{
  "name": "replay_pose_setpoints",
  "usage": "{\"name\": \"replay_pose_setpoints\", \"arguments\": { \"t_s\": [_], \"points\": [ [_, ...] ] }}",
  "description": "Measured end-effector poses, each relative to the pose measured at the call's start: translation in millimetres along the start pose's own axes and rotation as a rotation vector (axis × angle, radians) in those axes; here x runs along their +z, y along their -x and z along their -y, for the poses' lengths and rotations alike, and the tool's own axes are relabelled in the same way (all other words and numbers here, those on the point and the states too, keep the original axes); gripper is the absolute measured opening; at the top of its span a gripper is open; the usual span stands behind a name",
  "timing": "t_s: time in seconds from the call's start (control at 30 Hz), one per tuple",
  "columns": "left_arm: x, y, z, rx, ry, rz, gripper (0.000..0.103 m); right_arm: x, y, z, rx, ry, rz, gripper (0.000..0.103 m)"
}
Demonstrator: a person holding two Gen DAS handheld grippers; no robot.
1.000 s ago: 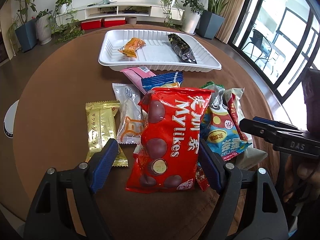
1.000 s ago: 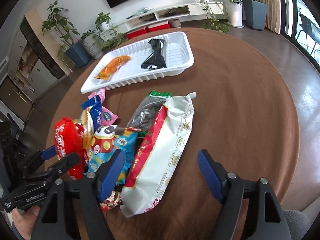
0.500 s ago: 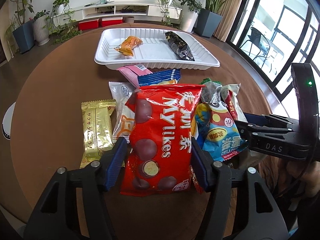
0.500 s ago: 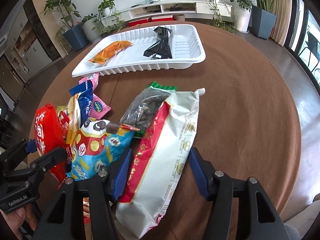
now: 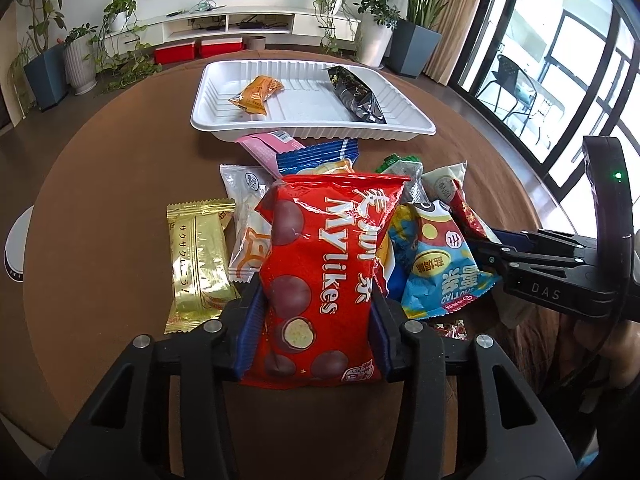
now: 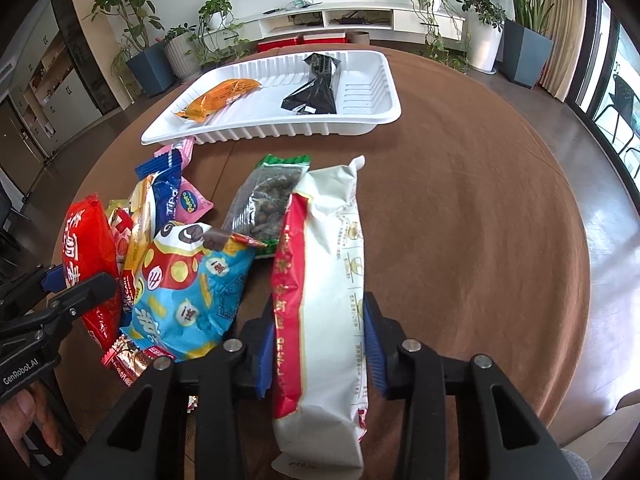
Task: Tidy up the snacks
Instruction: 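Grasp the red Mylikes bag with the left tool while the right tool grasps the white-and-red packet, then lift both packets and lower them into the white tray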
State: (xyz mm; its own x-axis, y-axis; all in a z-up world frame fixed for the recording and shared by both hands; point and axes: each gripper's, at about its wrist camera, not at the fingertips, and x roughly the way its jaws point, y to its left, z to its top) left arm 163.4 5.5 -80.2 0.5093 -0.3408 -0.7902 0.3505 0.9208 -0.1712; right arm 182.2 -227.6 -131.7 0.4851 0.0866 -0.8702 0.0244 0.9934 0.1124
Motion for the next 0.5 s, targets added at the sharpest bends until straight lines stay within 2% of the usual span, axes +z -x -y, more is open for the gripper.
{"name": "replay_pose_setpoints", "arguments": {
  "t_s": [0.1, 0.27, 0.5],
  "points": [
    [-1.2, 0.5, 0.6, 0.001, -0.018, -0.002, 0.034, -1.5, 2.5, 2.9, -0.002, -0.010, 0.002, 0.034],
    [-3.1, 1.9, -1.1, 0.016, -0.017, -0.003, 0.033, -6.2, 8.0, 8.1, -0.002, -0.031, 0.010, 0.023],
    [-4.4, 9.5, -6.4, 0.019, 0.009, 0.009, 0.033, -13.7, 14.1, 12.2, 0.011, -0.053, 0.012, 0.022]
  ]
}}
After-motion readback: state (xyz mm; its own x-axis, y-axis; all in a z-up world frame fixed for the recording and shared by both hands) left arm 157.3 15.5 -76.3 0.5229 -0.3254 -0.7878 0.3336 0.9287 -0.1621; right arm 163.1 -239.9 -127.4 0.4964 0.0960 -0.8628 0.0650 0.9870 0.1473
